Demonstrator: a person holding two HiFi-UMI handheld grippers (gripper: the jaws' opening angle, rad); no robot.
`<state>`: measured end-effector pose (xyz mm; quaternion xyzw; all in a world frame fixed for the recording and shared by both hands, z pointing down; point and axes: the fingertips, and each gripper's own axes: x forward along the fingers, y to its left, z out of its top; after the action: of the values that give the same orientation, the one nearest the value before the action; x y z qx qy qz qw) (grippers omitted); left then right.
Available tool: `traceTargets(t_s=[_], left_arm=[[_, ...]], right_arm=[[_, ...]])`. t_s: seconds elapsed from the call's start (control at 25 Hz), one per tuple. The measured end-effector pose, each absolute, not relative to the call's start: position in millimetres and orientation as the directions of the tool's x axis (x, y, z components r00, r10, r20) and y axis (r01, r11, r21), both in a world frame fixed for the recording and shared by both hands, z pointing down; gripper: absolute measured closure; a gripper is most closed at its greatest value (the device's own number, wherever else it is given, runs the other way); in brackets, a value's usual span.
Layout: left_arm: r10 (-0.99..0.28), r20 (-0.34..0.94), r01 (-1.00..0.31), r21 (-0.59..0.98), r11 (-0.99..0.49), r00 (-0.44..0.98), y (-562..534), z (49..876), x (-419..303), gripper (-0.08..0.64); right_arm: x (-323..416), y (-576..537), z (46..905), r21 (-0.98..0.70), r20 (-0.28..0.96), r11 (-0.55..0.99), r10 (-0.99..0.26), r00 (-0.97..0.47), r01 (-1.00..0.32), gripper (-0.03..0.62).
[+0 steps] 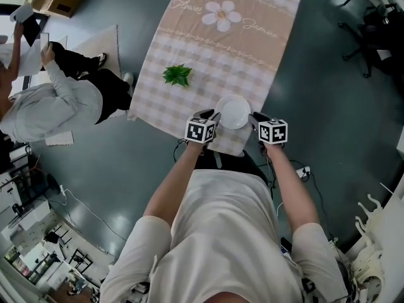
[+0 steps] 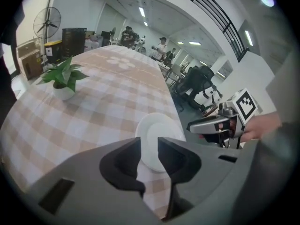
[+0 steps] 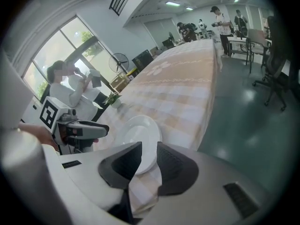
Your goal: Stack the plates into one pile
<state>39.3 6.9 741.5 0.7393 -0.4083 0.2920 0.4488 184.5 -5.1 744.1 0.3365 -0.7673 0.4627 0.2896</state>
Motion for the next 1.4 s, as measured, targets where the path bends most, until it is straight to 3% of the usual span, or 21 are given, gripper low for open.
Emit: traceTargets(t_s=[0.72, 1.4], left_arm=[[-0.462, 0.712, -0.845, 0.387, -0.369, 0.528, 11.6, 648.1, 7.4, 0.463], [-0.496, 0.541, -0.724, 0.385, -0.573, 0.680, 9.8, 524.5, -62.7, 0.517]], right_arm=[[164.8, -9.7, 648.5, -0.488, 0.671, 0.405, -0.393, -0.629, -0.773, 0.483], [153.9, 27.0, 513.9, -0.318, 0.537, 0.266, -0.740, -0.404, -0.910, 0.520]])
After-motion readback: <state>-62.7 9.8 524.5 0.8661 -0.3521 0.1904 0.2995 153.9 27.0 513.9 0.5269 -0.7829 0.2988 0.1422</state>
